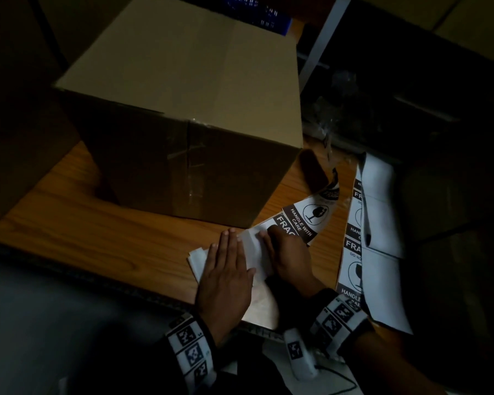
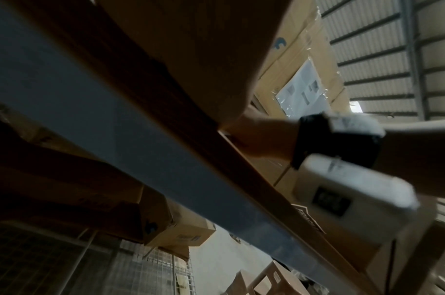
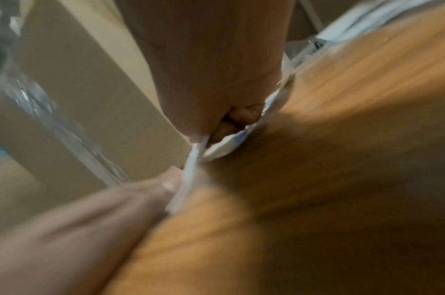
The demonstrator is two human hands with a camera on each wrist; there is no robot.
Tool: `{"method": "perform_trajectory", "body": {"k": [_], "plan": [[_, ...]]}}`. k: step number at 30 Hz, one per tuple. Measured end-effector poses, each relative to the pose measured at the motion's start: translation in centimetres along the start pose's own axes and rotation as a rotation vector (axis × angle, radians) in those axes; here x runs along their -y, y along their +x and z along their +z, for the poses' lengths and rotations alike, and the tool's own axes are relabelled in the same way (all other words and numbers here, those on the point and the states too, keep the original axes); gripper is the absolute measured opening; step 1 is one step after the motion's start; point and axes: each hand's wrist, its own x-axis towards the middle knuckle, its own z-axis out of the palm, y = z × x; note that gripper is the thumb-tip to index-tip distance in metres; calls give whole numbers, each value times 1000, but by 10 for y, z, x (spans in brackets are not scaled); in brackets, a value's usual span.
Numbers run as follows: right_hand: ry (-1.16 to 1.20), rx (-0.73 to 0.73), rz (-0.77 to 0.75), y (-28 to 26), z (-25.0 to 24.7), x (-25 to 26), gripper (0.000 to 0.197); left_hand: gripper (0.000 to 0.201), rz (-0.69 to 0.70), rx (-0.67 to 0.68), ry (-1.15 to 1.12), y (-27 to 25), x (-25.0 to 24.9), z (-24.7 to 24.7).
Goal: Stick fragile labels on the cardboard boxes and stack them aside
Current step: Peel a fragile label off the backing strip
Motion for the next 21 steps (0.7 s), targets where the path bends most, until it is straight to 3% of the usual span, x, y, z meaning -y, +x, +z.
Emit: {"method": "perform_trajectory", "body": {"k": [21], "plan": [[-100, 34, 43, 6, -7, -10, 30, 70, 15, 5, -3, -1, 3, 1]]}}
